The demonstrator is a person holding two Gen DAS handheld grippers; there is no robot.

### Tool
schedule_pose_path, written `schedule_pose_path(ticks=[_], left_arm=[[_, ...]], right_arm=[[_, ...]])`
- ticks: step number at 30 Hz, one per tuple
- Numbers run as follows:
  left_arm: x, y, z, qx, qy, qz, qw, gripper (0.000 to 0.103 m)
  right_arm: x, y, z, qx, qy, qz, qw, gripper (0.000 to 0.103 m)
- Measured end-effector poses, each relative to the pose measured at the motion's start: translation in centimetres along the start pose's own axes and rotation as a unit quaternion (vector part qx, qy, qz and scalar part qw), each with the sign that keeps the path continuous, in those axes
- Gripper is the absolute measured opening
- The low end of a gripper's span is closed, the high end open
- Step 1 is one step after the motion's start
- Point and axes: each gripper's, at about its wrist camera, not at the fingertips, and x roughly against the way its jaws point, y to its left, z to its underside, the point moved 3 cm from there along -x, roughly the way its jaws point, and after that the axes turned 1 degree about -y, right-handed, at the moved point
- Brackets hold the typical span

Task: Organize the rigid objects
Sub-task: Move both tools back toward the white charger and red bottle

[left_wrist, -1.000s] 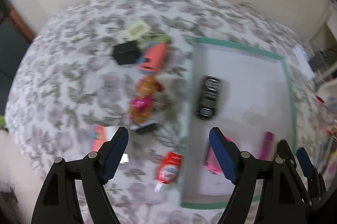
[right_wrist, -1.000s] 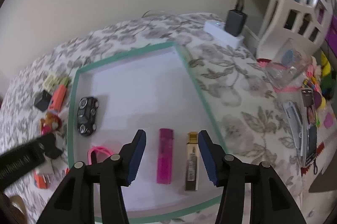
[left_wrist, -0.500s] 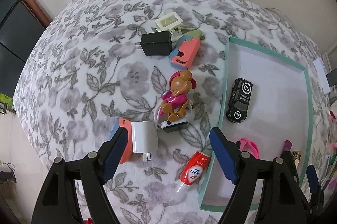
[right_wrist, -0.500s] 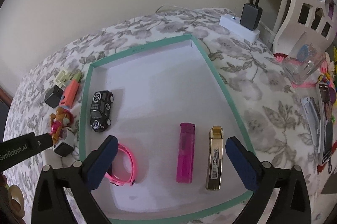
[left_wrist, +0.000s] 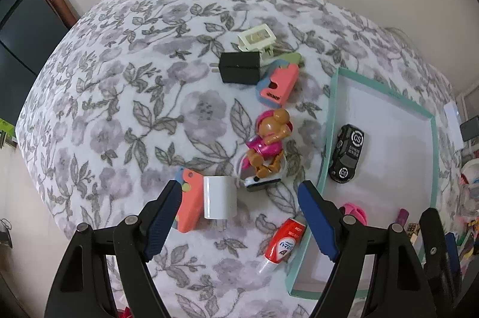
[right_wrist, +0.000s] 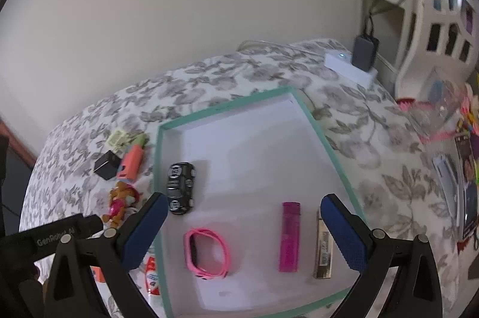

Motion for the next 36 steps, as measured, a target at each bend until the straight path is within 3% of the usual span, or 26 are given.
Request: schedule_pose_path(ticks=[7,13,20,26,31,36], left_arm=[[1.2,3.6,-1.4,0.023,-0.018,-0.011,0.9995,0.08],[2.2,8.9,-2.4,0.065,-0.032,-0.028,0.997,0.08],[2.8,14.2,-2.5,0.091,-0.044,-0.051,0.9935,0.08],[0.7,16.7,-1.6,0.111,-0.014,-0.05,0.9924,0.08],[-1.1,15.8,-0.9,0.092,0.014,-0.018,0.9955,0.08],[-3.2,15.7,0.0,0.085,0.043,-0.029,0.995,0.08]], right_arm=[[1.1,3.3,-0.3,0.035,0.0,-0.053,0.998,0.103],[2.7,7.6,-0.7,0.066,-0.015,-0.095,0.993,0.103],[1.8,11.5,0.8,0.113,0.019,-0.11,0.987,0.103],[-0.4,12.7,3.0,0.129,0.074,-0.121,0.981,0.101],[-2.2,14.0,5.1,0.152,0.112,-0.124,0.974,0.095],[-3.5,15.7,6.9,0.17,0.14,-0.137,0.966,0.091]])
